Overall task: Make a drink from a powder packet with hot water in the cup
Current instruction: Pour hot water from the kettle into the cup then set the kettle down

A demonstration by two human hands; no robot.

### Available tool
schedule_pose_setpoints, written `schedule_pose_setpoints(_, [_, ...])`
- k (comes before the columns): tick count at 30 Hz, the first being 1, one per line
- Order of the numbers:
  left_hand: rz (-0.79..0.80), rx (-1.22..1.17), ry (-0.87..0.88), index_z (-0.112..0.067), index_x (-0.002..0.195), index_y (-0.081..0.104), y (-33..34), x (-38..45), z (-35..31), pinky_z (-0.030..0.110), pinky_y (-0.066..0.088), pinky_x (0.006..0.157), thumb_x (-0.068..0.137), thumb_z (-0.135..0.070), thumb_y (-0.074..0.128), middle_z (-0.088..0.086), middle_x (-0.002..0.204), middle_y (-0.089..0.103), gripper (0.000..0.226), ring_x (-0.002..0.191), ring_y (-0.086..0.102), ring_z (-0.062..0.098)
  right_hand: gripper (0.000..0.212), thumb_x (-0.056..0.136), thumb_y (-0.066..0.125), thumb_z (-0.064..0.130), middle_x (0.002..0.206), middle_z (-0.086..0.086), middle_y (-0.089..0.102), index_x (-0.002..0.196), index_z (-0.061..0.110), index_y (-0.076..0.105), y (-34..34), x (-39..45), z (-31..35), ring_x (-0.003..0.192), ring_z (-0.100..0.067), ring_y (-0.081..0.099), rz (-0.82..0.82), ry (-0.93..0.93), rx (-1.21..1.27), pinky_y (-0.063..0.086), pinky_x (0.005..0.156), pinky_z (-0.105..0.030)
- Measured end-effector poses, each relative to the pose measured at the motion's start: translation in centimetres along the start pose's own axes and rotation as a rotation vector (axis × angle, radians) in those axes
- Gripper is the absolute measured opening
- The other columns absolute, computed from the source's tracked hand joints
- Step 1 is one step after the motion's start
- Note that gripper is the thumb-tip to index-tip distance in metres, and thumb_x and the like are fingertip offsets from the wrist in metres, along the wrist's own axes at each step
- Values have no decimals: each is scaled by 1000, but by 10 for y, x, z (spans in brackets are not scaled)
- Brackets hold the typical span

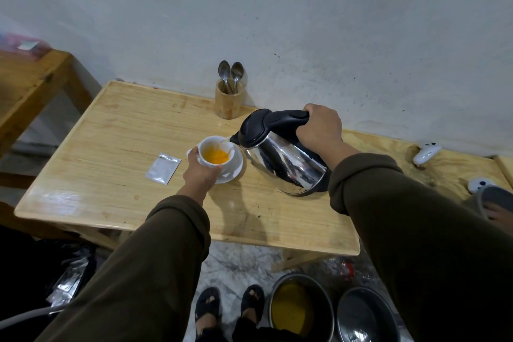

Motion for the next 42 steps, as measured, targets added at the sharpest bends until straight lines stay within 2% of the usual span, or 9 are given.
schedule_pose_setpoints(3, [-4, 3, 16, -31, 144, 22, 0, 0, 1, 44, 46, 95, 78, -24, 72, 18, 139, 44, 84, 124, 47, 37, 11, 75, 51, 0, 76, -8, 50, 78, 10, 47, 0, 0, 0, 77, -27, 46, -3, 2, 5, 35, 68, -31])
schedule_pose_setpoints(6, [-3, 2, 19, -31, 144, 22, -1, 0, 1, 43, 46, 94, 78, -24, 72, 18, 139, 44, 83, 124, 46, 37, 11, 75, 51, 0, 72, -6, 49, 78, 10, 47, -1, 0, 0, 77, -27, 46, -2, 10, 8, 35, 68, -31])
schedule_pose_setpoints(14, [8, -8, 7, -32, 144, 22, 0, -1, -1, 45, 46, 97, 78, -23, 72, 16, 139, 44, 84, 125, 45, 36, 11, 75, 52, 0, 79, -9, 52, 79, 10, 49, -1, 0, -1, 77, -27, 47, -1, 11, 7, 37, 68, -32])
schedule_pose_setpoints(18, [14, -13, 5, -33, 145, 20, -1, 0, -1, 45, 46, 96, 78, -23, 72, 17, 140, 43, 85, 125, 45, 37, 11, 74, 51, 0, 76, -8, 51, 77, 10, 47, 2, 1, -1, 76, -27, 46, -5, 9, 1, 36, 67, -32])
schedule_pose_setpoints(22, [12, -2, 7, -32, 145, 20, -1, -1, -1, 47, 47, 98, 78, -24, 72, 18, 139, 44, 85, 125, 46, 37, 11, 74, 51, 0, 64, -2, 43, 76, 10, 47, 3, 1, -1, 74, -27, 46, -6, 2, -3, 35, 66, -32])
schedule_pose_setpoints(27, [5, 4, 19, -31, 145, 20, -2, -1, -1, 49, 46, 100, 78, -24, 72, 18, 139, 44, 85, 125, 46, 38, 10, 75, 51, 1, 65, -2, 43, 77, 10, 46, 3, 0, 0, 75, -26, 46, -2, -9, -9, 35, 67, -32])
schedule_pose_setpoints(37, [14, -25, 24, -29, 145, 22, 0, -2, -1, 44, 45, 96, 77, -24, 73, 17, 140, 44, 86, 125, 46, 36, 15, 74, 50, 0, 59, 0, 38, 69, 11, 42, 4, 0, -2, 73, -27, 45, -1, -24, -16, 34, 66, -32])
schedule_pose_setpoints(42, [4, -7, 5, -31, 146, 21, 0, -2, -1, 40, 45, 91, 80, -23, 71, 18, 140, 43, 83, 126, 46, 37, 11, 75, 51, 1, 73, -7, 50, 76, 10, 46, 3, -1, -2, 75, -27, 46, -2, -27, -23, 36, 68, -32])
Point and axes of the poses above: each hand's wrist, its own x-axis towards the middle knuckle, its own y-axis out of the palm, z = x × y, the point moved 5 cm from there along x, towards the middle knuckle
